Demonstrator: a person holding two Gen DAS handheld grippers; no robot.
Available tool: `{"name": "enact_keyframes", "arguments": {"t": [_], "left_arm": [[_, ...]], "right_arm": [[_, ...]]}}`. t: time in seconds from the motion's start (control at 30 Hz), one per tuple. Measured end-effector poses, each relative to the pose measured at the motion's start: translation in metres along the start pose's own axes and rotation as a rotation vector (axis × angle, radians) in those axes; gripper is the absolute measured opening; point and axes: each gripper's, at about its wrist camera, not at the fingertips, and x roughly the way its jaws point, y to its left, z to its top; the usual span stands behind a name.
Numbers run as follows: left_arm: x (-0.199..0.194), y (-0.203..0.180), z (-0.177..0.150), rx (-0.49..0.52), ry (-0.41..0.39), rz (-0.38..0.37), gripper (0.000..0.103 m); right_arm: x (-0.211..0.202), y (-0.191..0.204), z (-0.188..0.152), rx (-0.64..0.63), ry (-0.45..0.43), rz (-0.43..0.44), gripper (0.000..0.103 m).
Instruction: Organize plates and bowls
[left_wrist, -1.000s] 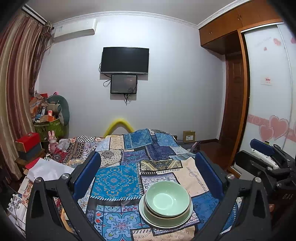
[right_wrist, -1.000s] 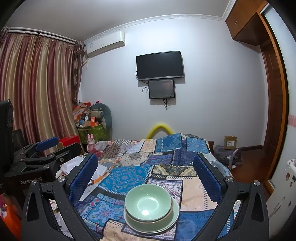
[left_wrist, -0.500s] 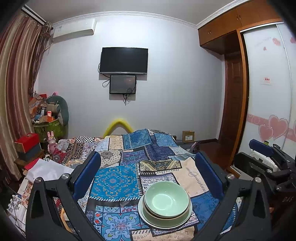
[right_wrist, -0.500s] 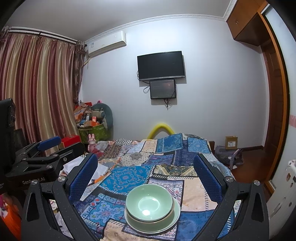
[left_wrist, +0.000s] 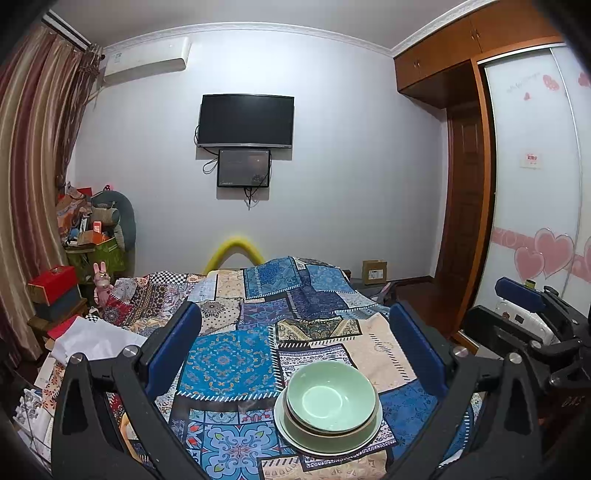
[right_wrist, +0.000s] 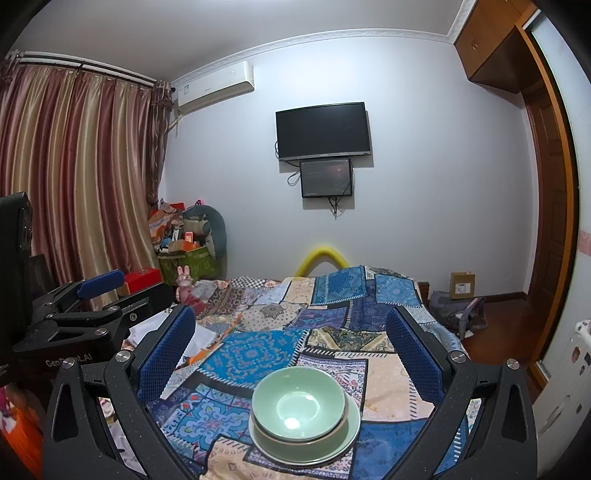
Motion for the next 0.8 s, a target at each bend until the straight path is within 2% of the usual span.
{"name": "enact_keyframes", "arguments": {"t": [0.4,0.8], "left_arm": [[0.001,0.001,0.000,0.005,0.010,-0.027,0.103],[0.004,0.011,0.001,-0.044,0.005,-0.037,0.103]], "right_arm": [[0.001,-0.003,0.001,0.008,0.003,-0.006,0.103],[0.001,-0.005,0.000,0.016,0.005,-0.011,0.103]]}}
